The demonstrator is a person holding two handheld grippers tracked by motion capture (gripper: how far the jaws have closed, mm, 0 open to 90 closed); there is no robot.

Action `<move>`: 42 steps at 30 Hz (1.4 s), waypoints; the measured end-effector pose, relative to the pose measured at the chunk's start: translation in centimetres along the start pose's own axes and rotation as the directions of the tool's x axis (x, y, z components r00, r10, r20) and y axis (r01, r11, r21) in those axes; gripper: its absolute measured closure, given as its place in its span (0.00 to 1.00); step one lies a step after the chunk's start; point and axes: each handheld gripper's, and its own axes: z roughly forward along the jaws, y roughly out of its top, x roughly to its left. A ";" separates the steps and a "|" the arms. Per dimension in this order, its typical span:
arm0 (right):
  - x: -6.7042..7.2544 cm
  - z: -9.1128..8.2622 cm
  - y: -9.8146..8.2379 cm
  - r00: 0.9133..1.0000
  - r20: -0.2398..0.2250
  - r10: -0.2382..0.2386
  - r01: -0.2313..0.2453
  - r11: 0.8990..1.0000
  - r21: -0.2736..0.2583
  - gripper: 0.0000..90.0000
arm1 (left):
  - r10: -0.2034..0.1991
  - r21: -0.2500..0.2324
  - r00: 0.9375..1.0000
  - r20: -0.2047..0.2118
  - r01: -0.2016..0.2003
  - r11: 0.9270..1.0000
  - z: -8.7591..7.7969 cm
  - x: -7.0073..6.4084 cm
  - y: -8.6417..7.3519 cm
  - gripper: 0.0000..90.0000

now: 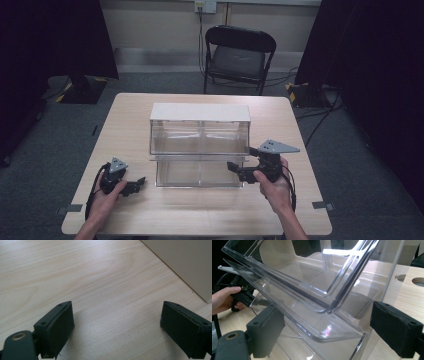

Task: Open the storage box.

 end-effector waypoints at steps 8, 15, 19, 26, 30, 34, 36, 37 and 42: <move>0.0 0.0 0.0 1.000 0.000 -0.001 0.001 1.000 0.001 0.13 | 0.000 0.000 1.000 0.000 0.000 1.000 0.0 0.0 0.0 0.12; 0.0 0.0 0.0 1.000 0.000 0.000 0.000 1.000 0.001 0.13 | -0.006 -0.003 1.000 0.003 0.006 1.000 0.0 0.0 0.0 0.12; 0.0 0.0 0.0 1.000 0.000 0.001 -0.001 1.000 0.000 0.13 | -0.001 -0.002 1.000 0.002 0.001 1.000 0.0 0.0 0.0 0.12; 0.0 0.0 0.0 1.000 0.001 -0.002 0.002 1.000 -0.001 0.13 | 0.004 0.001 1.000 0.004 -0.004 1.000 0.0 0.1 0.0 0.12; 0.0 0.0 0.0 1.000 0.000 -0.002 0.002 1.000 0.000 0.13 | 0.003 0.001 1.000 0.006 -0.003 1.000 0.0 0.1 0.0 0.12; 0.0 0.0 0.0 1.000 0.000 0.001 -0.001 1.000 -0.001 0.13 | 0.002 0.002 1.000 0.005 -0.002 1.000 0.1 0.0 0.0 0.12; 0.0 0.0 0.0 1.000 0.000 0.001 -0.001 1.000 0.000 0.13 | 0.007 0.002 1.000 0.004 -0.007 1.000 0.1 0.1 0.1 0.11; 0.0 0.0 0.0 1.000 0.000 0.002 -0.002 1.000 -0.001 0.13 | 0.004 0.003 1.000 0.007 -0.004 1.000 0.1 0.1 0.1 0.11; 0.1 0.0 0.0 1.000 0.002 0.001 -0.001 1.000 -0.002 0.13 | 0.005 0.003 1.000 0.007 -0.005 1.000 0.1 0.1 0.1 0.11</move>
